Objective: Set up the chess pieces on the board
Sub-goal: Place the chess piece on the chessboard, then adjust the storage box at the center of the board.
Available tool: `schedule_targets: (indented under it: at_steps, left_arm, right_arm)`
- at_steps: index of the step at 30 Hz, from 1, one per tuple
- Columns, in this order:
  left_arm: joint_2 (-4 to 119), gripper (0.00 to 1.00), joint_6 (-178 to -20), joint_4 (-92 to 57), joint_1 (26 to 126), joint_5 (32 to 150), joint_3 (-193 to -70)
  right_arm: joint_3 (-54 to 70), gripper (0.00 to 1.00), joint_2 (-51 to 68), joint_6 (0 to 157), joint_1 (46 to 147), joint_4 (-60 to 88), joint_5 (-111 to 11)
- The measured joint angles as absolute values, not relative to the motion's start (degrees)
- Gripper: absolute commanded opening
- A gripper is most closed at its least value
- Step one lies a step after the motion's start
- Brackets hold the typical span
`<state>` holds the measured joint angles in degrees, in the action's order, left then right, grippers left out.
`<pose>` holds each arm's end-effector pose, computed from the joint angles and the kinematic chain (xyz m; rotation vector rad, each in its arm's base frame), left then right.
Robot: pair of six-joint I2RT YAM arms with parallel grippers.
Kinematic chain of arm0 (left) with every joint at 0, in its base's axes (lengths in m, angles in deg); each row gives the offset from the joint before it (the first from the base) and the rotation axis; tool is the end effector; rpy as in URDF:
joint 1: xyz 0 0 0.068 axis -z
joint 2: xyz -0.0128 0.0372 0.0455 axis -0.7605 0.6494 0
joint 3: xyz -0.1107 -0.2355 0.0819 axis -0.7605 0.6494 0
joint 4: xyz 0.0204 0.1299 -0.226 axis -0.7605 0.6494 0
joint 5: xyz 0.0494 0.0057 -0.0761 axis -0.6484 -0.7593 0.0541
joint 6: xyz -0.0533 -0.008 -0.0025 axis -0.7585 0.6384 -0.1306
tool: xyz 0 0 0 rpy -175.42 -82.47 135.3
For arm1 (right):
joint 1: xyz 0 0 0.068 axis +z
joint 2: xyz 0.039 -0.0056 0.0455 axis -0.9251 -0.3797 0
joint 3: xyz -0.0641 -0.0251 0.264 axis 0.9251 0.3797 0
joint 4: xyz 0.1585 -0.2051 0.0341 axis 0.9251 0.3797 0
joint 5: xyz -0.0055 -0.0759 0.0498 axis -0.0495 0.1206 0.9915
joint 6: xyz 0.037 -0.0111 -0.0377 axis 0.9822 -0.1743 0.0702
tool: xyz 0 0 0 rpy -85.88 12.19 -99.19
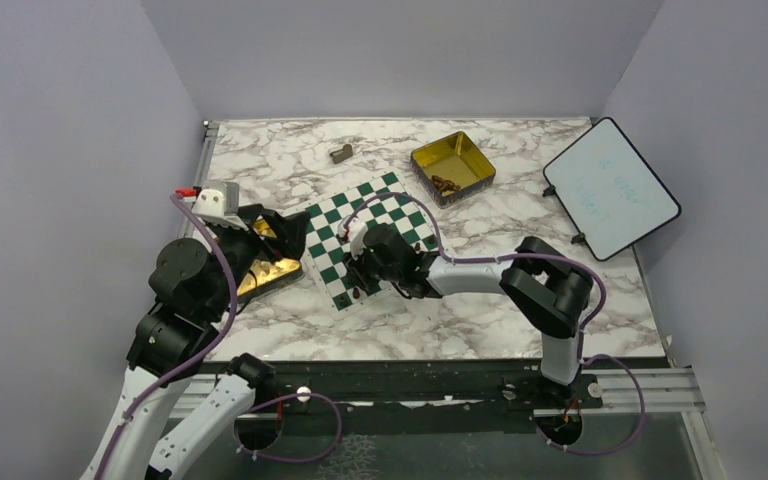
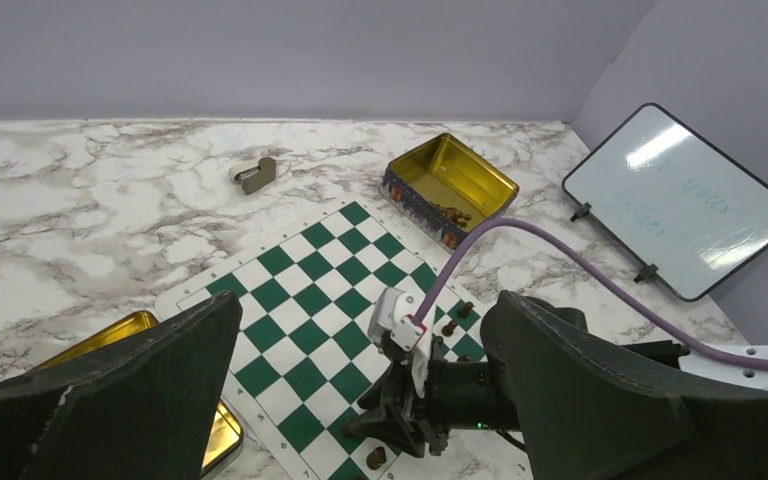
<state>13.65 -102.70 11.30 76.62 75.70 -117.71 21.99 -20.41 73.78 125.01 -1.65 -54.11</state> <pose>0.0882 -0.0403 0.4152 0.0718 1.5959 -0.4844 0.2197 0.3464 0.1578 -1.0583 1.9581 0.6531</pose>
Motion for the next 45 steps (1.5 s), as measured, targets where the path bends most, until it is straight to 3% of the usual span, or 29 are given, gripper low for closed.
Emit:
schedule_targets:
  at_steps: [17, 28, 45]
  left_arm:
    - [19.0, 0.99, -101.6, 7.5, 76.6, 75.7, -106.5]
    - [30.0, 0.99, -96.9, 5.1, 76.6, 80.7, -102.1]
    - [29.2, 0.99, -93.8, 3.6, 76.6, 84.9, -100.4]
  right_arm:
    - [21.0, 0.38, -7.6, 78.9, 122.6, 2.4, -62.0]
    - [20.9, 0.35, -4.4, 81.5, 107.5, 7.3, -65.2]
    - [-1.7, 0.41, -21.7, 65.2, 85.2, 20.7, -62.0]
